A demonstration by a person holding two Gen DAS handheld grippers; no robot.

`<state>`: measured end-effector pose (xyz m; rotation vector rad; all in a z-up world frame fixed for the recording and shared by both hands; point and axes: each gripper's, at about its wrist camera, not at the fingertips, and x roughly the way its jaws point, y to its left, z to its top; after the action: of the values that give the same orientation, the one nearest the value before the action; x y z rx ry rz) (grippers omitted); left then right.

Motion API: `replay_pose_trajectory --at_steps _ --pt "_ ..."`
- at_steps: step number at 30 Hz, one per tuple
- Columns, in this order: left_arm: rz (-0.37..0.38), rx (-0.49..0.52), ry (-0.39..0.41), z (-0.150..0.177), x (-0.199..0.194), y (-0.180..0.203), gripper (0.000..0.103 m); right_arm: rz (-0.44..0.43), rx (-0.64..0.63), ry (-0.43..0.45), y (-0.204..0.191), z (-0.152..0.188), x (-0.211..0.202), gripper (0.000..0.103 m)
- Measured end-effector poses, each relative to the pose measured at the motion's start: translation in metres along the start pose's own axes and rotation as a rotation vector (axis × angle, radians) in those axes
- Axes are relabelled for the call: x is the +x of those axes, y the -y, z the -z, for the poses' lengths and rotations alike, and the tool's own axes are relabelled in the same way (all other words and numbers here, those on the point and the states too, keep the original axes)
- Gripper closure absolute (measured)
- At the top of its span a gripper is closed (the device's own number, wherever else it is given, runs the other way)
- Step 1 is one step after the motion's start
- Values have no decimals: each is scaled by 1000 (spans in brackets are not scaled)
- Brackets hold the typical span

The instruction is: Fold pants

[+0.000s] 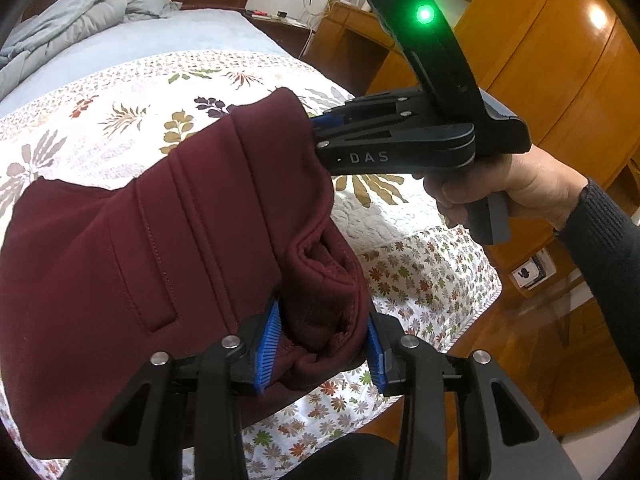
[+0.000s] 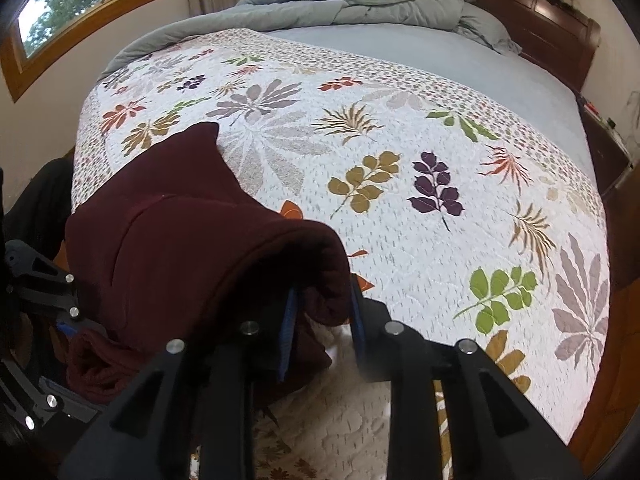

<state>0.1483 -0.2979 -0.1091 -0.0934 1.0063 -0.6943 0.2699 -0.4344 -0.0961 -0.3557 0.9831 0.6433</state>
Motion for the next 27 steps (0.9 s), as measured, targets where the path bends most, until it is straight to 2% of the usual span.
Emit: replay_pose_trajectory --at_steps 1,5,7,8,11,15,17,20,21,23,25,27 --pt "-1 1 1 0 -2 1 62 18 4 -4 0 -1 -1 70" --pt "2 3 18 -1 -16 4 53 100 26 -42 0 1 -4 66" --pt "-1 5 39 -2 -27 5 49 145 33 -70 0 4 -5 60" --pt "0 2 48 -2 -33 5 48 180 49 -95 1 6 -5 57" --pt "1 2 62 -2 -44 4 46 213 146 -128 11 16 -9 48" --pt "7 -3 78 -1 -59 0 45 150 478 -117 39 40 -22 32" --pt "10 -5 88 0 -68 -4 42 86 654 -81 50 56 -30 29" --pt "22 -5 97 2 -80 -14 40 -97 915 20 56 85 -43 24" --pt "34 -4 103 4 -87 -22 39 -202 1000 62 52 97 -46 20" --pt "67 -18 133 3 -103 -45 35 -312 1057 99 42 105 -48 17" --pt "114 -114 177 -5 -118 -91 29 -391 1051 111 22 108 -47 13" --pt "180 -232 164 -15 -120 -136 29 -419 1022 102 6 106 -43 13"
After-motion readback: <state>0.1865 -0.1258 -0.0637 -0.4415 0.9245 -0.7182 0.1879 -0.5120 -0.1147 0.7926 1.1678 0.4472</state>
